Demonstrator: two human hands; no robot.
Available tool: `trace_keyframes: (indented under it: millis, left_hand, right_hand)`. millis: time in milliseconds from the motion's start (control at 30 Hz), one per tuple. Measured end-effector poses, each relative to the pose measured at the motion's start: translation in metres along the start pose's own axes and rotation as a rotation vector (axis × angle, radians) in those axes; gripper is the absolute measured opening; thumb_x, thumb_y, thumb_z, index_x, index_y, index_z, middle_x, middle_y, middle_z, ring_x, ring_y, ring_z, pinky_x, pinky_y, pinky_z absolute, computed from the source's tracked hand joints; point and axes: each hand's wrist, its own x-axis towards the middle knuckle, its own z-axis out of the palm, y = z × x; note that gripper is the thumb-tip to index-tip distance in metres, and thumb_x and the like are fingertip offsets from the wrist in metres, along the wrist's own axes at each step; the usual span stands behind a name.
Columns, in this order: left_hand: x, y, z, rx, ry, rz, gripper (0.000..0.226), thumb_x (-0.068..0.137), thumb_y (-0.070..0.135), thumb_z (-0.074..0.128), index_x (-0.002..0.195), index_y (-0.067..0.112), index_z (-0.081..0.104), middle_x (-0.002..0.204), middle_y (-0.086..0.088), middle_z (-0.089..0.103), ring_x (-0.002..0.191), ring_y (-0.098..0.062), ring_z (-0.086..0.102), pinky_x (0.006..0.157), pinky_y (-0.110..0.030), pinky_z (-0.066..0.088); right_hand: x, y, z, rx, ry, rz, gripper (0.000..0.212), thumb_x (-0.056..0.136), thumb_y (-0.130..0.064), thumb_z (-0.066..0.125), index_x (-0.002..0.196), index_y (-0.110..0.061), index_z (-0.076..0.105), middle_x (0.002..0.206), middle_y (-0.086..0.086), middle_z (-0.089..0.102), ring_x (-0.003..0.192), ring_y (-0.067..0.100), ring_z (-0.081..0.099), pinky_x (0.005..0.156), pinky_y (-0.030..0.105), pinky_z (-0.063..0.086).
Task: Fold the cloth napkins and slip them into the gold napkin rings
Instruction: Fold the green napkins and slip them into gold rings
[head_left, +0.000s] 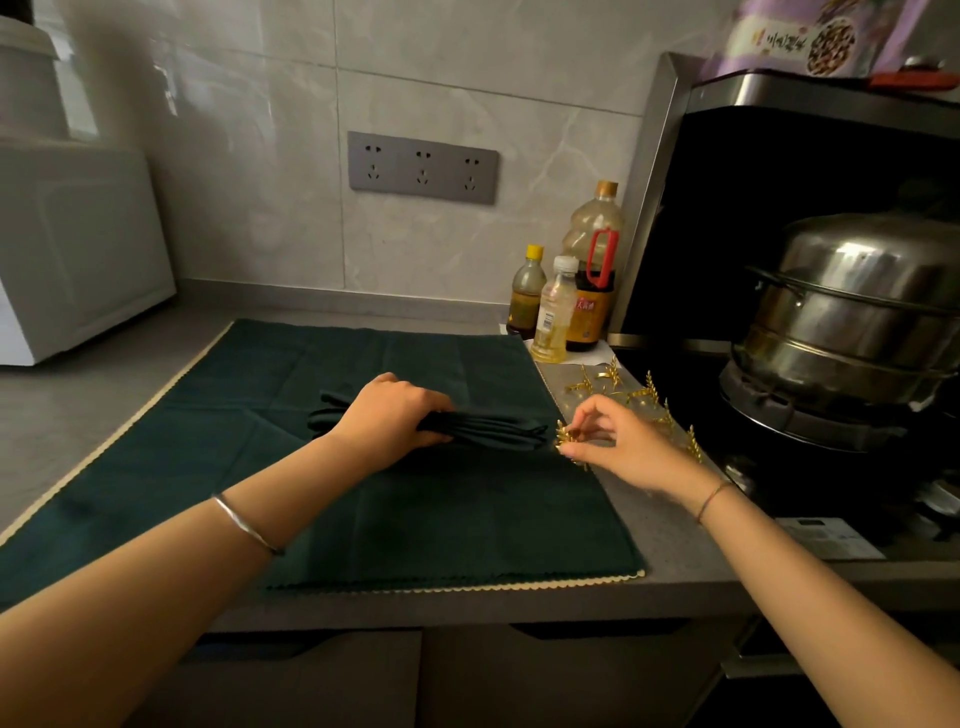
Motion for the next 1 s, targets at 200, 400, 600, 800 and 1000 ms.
trace_keyframes:
  millis: [200, 400, 600, 800, 1000]
  left_hand:
    - [-0.009, -0.001, -0.002, 0.035, 0.002, 0.031, 0.032, 0.094, 0.042, 0.053, 0.122, 0.029, 0.058, 0.105, 0.006, 0.069, 0.096, -0.018, 0.062, 0.093, -0.024, 0.031]
    - [-0.014, 0.003, -0.008, 0.065, 0.001, 0.059, 0.030, 0.095, 0.040, 0.051, 0.122, 0.029, 0.057, 0.108, 0.006, 0.068, 0.099, -0.016, 0.060, 0.094, -0.024, 0.029]
    - [-0.014, -0.001, -0.007, 0.061, -0.004, 0.043, 0.029, 0.095, 0.041, 0.050, 0.120, 0.030, 0.058, 0.109, 0.008, 0.067, 0.100, -0.015, 0.061, 0.093, -0.026, 0.031]
    - [-0.016, -0.010, -0.001, 0.034, -0.071, 0.047, 0.037, 0.090, 0.044, 0.057, 0.125, 0.035, 0.053, 0.114, 0.011, 0.065, 0.107, -0.011, 0.059, 0.094, -0.029, 0.032]
    - [-0.011, 0.005, 0.007, -0.041, -0.095, 0.130, 0.051, 0.084, 0.052, 0.061, 0.131, 0.035, 0.047, 0.119, 0.010, 0.061, 0.113, -0.012, 0.053, 0.098, -0.032, 0.034]
  right_hand:
    - [0.008, -0.027, 0.017, 0.383, -0.102, 0.085, 0.037, 0.078, -0.011, 0.074, 0.109, -0.014, 0.053, 0.091, -0.005, 0.069, 0.081, 0.003, 0.068, 0.067, 0.011, 0.052]
    - [0.018, -0.040, 0.047, 0.489, -0.128, 0.124, 0.026, 0.080, -0.019, 0.073, 0.102, -0.011, 0.061, 0.110, 0.010, 0.066, 0.098, 0.016, 0.065, 0.071, 0.023, 0.057]
    - [0.019, -0.047, 0.055, 0.061, 0.011, -0.107, 0.034, 0.078, -0.041, 0.072, 0.106, -0.023, 0.065, 0.106, -0.011, 0.063, 0.100, 0.000, 0.054, 0.084, 0.019, 0.041]
    - [0.010, -0.039, 0.059, -0.393, 0.068, -0.257, 0.032, 0.083, -0.039, 0.068, 0.113, -0.029, 0.066, 0.104, -0.010, 0.068, 0.093, 0.007, 0.060, 0.080, 0.025, 0.051]
    - [0.011, -0.037, 0.069, -0.398, 0.079, -0.297, 0.024, 0.087, -0.034, 0.065, 0.108, -0.023, 0.070, 0.100, -0.007, 0.071, 0.090, 0.007, 0.062, 0.076, 0.021, 0.048]
